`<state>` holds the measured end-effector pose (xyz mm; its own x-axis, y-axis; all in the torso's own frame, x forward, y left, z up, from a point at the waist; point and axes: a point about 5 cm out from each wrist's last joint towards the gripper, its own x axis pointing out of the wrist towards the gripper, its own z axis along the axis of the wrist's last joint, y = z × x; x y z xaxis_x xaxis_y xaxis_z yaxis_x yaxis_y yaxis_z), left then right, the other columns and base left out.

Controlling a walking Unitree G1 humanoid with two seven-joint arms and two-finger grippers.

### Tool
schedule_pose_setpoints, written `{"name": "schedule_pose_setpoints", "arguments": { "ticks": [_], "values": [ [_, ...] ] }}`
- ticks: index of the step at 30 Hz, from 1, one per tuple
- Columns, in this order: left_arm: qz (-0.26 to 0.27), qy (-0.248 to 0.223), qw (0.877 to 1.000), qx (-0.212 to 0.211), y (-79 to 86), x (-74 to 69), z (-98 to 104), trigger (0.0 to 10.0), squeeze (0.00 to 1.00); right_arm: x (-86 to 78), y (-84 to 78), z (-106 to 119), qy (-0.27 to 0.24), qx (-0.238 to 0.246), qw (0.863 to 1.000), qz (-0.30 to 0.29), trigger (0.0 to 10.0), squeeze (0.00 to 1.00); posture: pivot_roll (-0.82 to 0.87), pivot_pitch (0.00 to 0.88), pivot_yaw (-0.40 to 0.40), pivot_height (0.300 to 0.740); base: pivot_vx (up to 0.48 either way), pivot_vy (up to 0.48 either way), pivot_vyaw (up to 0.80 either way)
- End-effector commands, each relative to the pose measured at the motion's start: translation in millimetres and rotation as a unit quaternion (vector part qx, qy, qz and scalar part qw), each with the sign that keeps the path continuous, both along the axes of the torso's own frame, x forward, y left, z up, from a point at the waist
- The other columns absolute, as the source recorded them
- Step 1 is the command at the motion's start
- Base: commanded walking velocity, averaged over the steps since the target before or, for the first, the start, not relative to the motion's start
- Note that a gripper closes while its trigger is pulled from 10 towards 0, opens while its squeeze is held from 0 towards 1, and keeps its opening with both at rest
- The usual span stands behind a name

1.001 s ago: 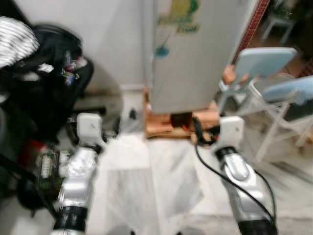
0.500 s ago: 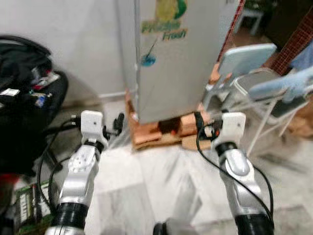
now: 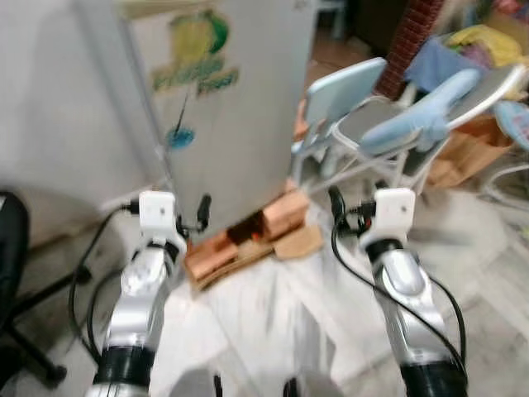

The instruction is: Restocking fridge

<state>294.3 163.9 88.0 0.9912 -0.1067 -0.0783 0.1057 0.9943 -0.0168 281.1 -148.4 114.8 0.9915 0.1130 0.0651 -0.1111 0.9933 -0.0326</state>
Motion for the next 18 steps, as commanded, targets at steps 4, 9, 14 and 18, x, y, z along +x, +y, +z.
{"name": "schedule_pose_setpoints", "arguments": {
  "ticks": [4,9,14,18],
  "values": [
    [0.022,0.008,1.000,0.008,13.3,-3.8,-3.8,10.0,0.00,-0.9,5.8,3.2,-0.011,-0.007,1.000,0.011,10.0,0.00,0.00,0.065,-0.030,0.740,0.000,0.480,0.00],
    [0.025,-0.002,1.000,0.015,14.6,-3.7,-0.8,10.0,0.00,0.6,3.0,-0.9,-0.001,-0.022,1.000,-0.002,10.0,0.00,0.00,0.062,-0.029,0.740,0.000,0.480,0.00],
    [0.023,0.003,0.999,0.024,14.8,-3.8,-3.7,10.0,0.00,0.4,4.3,-12.0,0.039,-0.009,0.999,-0.011,10.0,0.00,0.00,0.059,-0.025,0.740,0.000,0.480,0.00],
    [0.005,-0.006,1.000,0.030,11.9,-3.3,-1.3,10.0,0.00,0.7,4.0,-11.7,0.030,-0.042,0.998,-0.031,10.0,0.00,0.00,0.058,-0.024,0.740,0.000,0.479,0.00]
  ]
}}
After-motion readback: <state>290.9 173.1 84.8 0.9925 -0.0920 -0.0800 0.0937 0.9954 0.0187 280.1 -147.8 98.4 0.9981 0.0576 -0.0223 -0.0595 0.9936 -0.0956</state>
